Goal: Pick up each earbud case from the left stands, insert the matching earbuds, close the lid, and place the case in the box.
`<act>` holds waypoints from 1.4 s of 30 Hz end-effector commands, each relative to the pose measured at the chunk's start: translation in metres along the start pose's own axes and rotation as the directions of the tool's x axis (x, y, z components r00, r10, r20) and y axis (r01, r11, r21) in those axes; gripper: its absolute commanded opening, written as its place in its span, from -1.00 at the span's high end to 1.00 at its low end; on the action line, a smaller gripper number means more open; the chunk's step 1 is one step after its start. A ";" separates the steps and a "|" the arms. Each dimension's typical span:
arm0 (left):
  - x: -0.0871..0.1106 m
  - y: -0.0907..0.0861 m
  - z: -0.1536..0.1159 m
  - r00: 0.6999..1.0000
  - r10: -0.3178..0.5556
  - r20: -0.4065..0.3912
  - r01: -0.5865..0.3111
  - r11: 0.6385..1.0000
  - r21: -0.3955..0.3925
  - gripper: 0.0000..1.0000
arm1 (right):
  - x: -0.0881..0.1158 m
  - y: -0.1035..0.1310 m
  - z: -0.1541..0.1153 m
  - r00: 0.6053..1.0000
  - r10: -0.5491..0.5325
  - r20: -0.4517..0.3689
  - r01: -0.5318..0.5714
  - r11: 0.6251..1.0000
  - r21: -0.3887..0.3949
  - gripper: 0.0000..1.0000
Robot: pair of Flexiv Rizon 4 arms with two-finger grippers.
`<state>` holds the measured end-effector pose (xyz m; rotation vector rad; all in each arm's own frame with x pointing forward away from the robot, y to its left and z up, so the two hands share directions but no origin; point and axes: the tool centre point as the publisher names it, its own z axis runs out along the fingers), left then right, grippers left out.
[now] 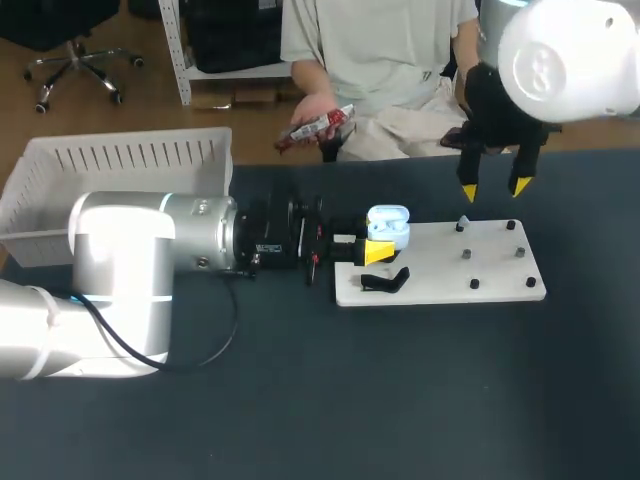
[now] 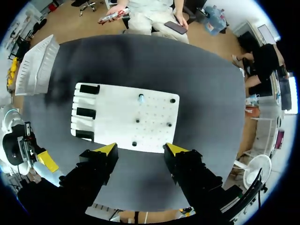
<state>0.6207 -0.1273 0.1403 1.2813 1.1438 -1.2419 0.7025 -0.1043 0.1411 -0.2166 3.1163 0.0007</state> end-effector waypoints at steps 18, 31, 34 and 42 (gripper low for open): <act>0.000 -0.001 0.001 1.000 0.002 0.001 -0.002 1.000 -0.005 1.00 | -0.044 0.003 0.063 1.000 -0.004 -0.005 0.004 0.996 -0.087 -0.14; 0.000 -0.001 0.001 1.000 0.002 0.001 -0.002 1.000 -0.005 1.00 | -0.064 0.001 0.085 0.984 0.158 -0.087 -0.171 0.971 -0.168 0.08; 0.000 -0.001 0.001 1.000 0.002 0.001 -0.002 1.000 -0.005 1.00 | -0.065 0.002 0.088 0.981 0.170 -0.093 -0.184 0.967 -0.175 0.08; 0.000 -0.001 0.001 1.000 0.002 0.001 -0.002 1.000 -0.005 1.00 | -0.065 0.006 0.103 0.979 0.173 -0.104 -0.188 0.968 -0.165 0.13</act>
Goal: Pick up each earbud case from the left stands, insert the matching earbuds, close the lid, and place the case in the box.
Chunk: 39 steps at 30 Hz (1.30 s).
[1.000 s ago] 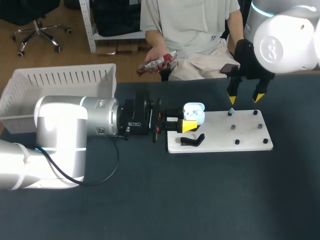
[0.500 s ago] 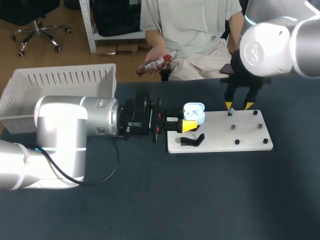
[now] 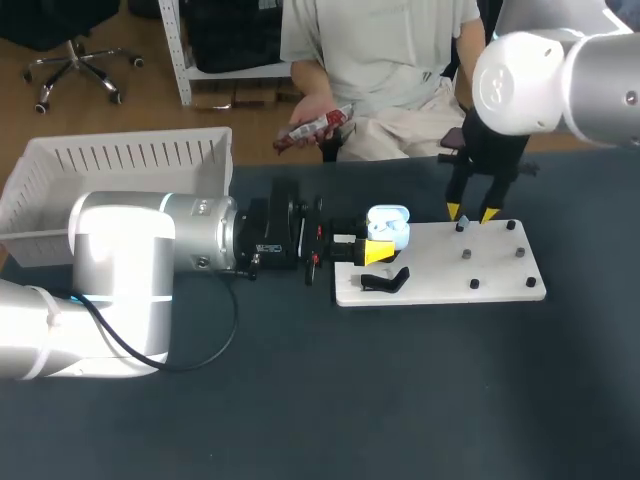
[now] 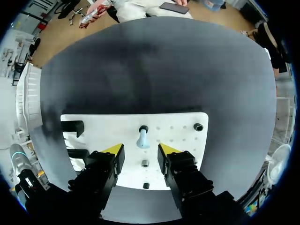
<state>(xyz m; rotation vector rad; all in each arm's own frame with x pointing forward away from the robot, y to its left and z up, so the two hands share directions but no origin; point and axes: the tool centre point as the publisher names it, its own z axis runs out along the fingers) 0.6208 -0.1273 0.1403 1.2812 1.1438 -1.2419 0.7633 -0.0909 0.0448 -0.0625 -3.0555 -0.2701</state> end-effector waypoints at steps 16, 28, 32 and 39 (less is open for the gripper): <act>0.000 -0.001 0.001 1.000 0.002 0.001 -0.002 1.000 -0.005 1.00 | -0.005 -0.001 0.017 1.000 -0.002 -0.020 0.003 1.000 0.026 0.12; 0.000 -0.001 0.001 1.000 0.002 0.001 -0.002 1.000 -0.005 1.00 | -0.006 -0.005 0.016 1.000 -0.002 -0.004 0.002 1.000 0.018 0.18; 0.000 -0.001 0.001 1.000 0.002 0.001 -0.002 1.000 -0.005 1.00 | -0.006 -0.007 0.020 1.000 -0.005 -0.010 0.005 1.000 0.023 0.18; 0.000 -0.001 0.001 1.000 0.002 0.001 -0.002 1.000 -0.005 1.00 | -0.009 -0.009 0.019 1.000 -0.004 -0.008 0.004 1.000 0.019 0.25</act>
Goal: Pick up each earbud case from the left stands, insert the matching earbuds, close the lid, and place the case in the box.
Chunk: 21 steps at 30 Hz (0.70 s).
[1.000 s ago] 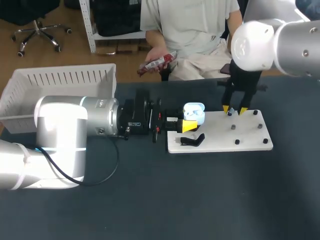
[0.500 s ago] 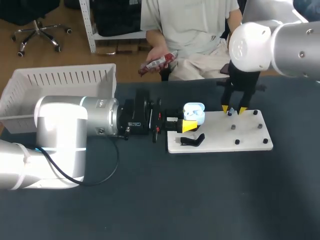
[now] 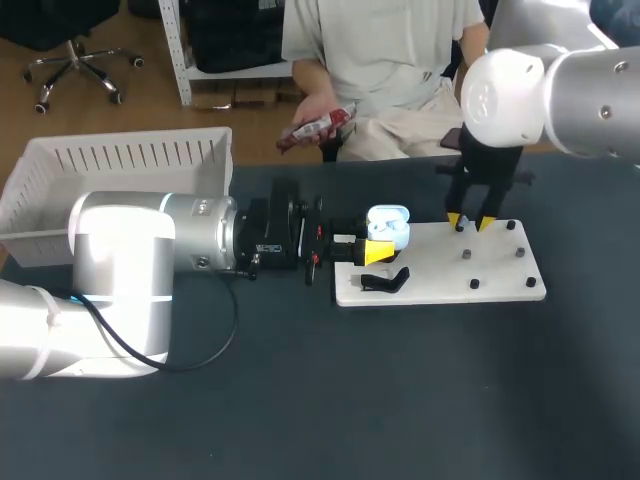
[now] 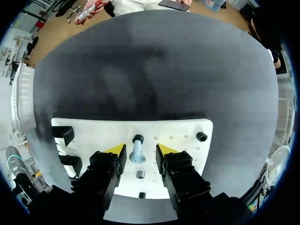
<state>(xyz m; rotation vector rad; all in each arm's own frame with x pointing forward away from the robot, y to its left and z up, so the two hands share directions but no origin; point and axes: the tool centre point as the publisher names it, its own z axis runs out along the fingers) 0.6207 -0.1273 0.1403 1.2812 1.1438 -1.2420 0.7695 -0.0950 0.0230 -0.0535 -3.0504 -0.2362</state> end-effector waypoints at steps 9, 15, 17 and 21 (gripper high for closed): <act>0.000 -0.001 0.001 1.000 0.002 0.001 -0.002 1.000 -0.005 1.00 | -0.002 -0.002 -0.002 1.000 0.000 -0.002 0.000 1.000 -0.012 0.40; 0.000 -0.001 0.001 1.000 0.002 0.001 -0.002 1.000 -0.005 1.00 | -0.001 -0.003 -0.002 1.000 -0.001 -0.003 0.001 1.000 -0.013 0.58; 0.000 -0.001 0.001 1.000 0.002 0.001 -0.002 1.000 -0.005 1.00 | -0.001 -0.003 -0.003 1.000 0.000 -0.002 0.000 1.000 -0.016 0.87; 0.000 -0.001 0.001 1.000 0.002 0.001 -0.002 1.000 -0.005 1.00 | 0.000 -0.003 -0.003 1.000 0.001 -0.005 -0.001 1.000 -0.015 1.00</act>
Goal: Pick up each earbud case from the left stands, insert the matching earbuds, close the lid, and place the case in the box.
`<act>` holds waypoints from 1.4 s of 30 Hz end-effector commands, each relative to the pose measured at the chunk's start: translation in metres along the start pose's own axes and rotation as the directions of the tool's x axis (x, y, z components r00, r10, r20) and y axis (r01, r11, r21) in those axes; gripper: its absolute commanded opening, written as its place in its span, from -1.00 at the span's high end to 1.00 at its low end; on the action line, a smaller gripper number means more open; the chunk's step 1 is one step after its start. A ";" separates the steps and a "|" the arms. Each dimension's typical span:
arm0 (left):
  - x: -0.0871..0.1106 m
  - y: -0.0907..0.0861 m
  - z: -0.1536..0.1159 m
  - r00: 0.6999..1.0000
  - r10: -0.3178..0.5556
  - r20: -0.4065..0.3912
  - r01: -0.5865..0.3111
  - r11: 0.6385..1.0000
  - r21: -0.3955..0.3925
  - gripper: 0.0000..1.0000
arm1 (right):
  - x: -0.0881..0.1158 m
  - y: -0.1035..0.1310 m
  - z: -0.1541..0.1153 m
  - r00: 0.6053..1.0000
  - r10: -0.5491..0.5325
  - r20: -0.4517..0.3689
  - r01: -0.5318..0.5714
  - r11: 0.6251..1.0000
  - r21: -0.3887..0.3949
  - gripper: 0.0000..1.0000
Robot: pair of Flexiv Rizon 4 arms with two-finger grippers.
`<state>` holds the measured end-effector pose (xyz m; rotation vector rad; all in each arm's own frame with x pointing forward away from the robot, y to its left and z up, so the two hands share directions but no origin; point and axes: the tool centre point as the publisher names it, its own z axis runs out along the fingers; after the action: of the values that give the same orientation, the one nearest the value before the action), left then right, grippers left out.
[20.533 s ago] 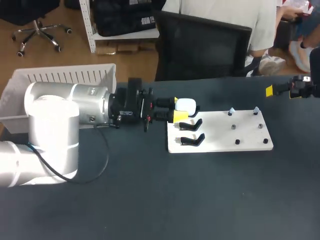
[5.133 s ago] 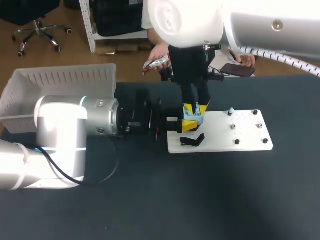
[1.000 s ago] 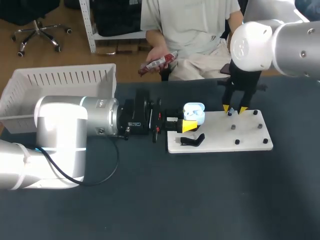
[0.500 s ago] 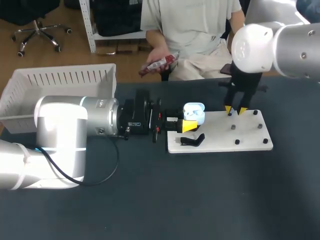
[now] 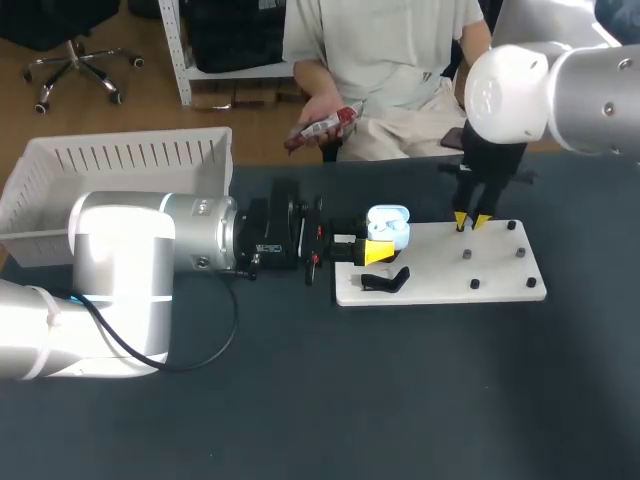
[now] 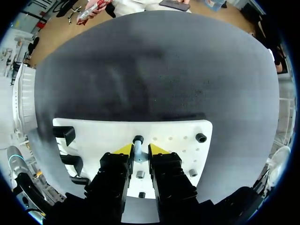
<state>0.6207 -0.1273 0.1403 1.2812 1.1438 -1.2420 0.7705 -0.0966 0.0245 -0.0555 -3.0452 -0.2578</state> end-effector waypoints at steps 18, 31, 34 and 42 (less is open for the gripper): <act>0.000 -0.001 0.001 1.000 0.002 0.001 -0.002 1.000 -0.005 1.00 | 0.035 0.011 -0.080 0.998 -0.045 0.050 0.043 0.998 0.035 1.00; 0.000 -0.001 0.001 1.000 0.002 0.001 -0.002 1.000 -0.005 1.00 | 0.138 0.034 -0.197 0.985 -0.154 -0.082 0.165 0.975 0.147 1.00; 0.000 -0.001 0.001 1.000 0.002 0.001 -0.002 1.000 -0.005 1.00 | 0.158 0.046 -0.205 0.980 -0.169 -0.102 0.182 0.974 0.137 1.00; 0.000 -0.001 0.001 1.000 0.002 0.001 -0.002 1.000 -0.005 1.00 | 0.182 0.090 -0.195 0.973 -0.189 -0.131 0.213 0.957 0.196 1.00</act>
<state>0.6207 -0.1273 0.1404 1.2813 1.1438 -1.2420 0.6219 -0.0512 0.2501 0.2719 -2.9248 -0.0284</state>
